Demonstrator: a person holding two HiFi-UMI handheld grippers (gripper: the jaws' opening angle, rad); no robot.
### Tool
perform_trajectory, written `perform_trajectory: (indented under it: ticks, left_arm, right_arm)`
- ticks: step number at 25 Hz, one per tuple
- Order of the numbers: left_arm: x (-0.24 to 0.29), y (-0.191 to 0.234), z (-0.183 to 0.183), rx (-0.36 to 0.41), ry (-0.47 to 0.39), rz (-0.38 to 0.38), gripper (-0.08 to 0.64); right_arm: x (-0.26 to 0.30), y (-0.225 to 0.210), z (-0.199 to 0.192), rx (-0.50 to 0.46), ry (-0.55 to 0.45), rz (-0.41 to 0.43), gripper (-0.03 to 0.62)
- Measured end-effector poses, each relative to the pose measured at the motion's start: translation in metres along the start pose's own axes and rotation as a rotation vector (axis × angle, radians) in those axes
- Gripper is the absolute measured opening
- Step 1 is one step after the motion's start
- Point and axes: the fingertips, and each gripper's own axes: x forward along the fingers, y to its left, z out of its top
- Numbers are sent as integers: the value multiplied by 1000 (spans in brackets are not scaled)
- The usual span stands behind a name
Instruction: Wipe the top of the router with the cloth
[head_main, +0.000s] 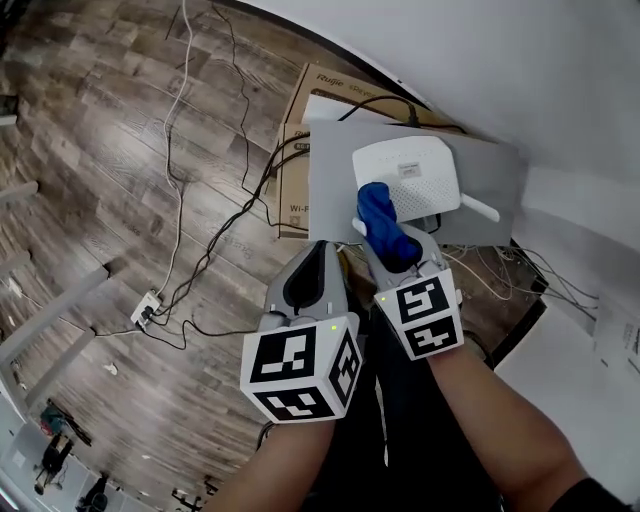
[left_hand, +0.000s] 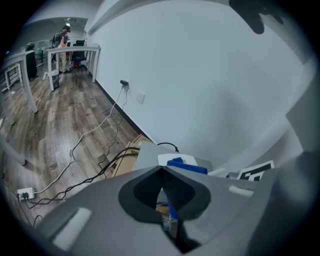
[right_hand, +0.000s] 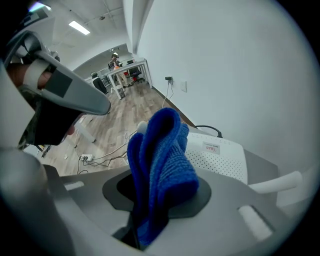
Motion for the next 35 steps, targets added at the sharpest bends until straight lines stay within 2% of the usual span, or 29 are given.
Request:
perform_trajectory:
  ticks: [8,13,19,27,30,35]
  left_arm:
    - [-9,-1,21,8,-29,-22,2]
    - [-23,4,32,30,-41,-10,2]
    - [-12,29,12,7,-23,25,2]
    - [15,55,-48,-44,50,40,2]
    - [17,55,-60,-51,70,37,2]
    - [14,42,-54,-42,61,16,2]
  right_arm:
    - [-49,15,43,1,-97,4,141]
    - [-71,43,63,-18,-152,49,141]
    - [-21,60,28,5,-90,86,141]
    - [42,41,-36,44,34,80,141]
    - [45,41,-43,33,47,92,142]
    - [33,40,-30,33,24,80,141]
